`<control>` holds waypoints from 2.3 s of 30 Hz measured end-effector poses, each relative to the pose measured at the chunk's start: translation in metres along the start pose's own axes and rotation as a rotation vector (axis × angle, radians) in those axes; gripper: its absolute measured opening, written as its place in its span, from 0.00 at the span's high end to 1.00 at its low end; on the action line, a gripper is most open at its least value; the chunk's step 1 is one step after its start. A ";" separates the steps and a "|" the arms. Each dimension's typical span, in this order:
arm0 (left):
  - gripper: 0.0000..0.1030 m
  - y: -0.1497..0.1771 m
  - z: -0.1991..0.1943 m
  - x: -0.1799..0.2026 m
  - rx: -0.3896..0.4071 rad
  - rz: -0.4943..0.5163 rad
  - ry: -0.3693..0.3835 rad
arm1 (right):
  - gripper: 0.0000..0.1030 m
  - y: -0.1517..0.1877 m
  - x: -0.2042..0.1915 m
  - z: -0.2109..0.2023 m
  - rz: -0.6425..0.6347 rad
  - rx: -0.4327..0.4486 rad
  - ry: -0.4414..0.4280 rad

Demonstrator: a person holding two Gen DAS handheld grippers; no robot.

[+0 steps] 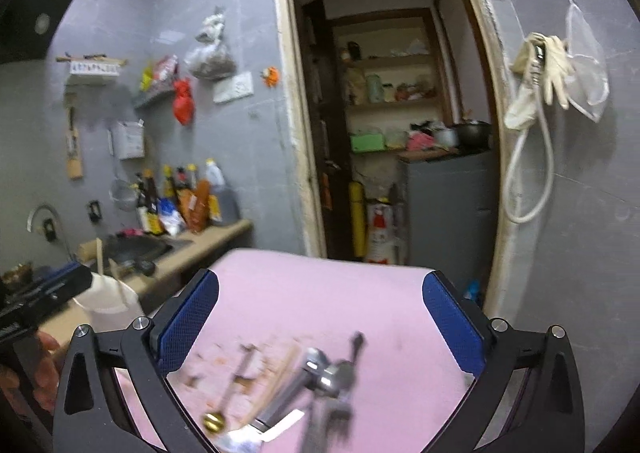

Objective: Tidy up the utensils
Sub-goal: 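Move both open tools back over the utensils on the cloth, then grasp the gold spoon with the left tool while the right tool grasps the silver fork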

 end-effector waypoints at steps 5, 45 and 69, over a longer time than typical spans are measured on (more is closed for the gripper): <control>0.07 0.020 0.011 0.026 -0.066 0.058 0.009 | 0.00 0.022 0.028 -0.002 0.003 -0.078 0.046; 0.81 0.131 0.140 0.050 -0.671 0.211 -0.070 | 0.72 0.114 0.058 0.095 0.088 -0.653 -0.117; 0.82 0.120 0.156 0.040 -0.732 0.129 -0.065 | 0.74 0.111 0.058 0.132 0.173 -0.710 -0.105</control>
Point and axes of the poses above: each gripper's, at about its wrist camera, not at the fingertips, and z roughly the way its jaws point, x to its right, y to its underside, the point moved 5 cm from there along z, roughly the way its jaws point, and after that the axes turned 13 degrees about -y, right-handed, at the moved point
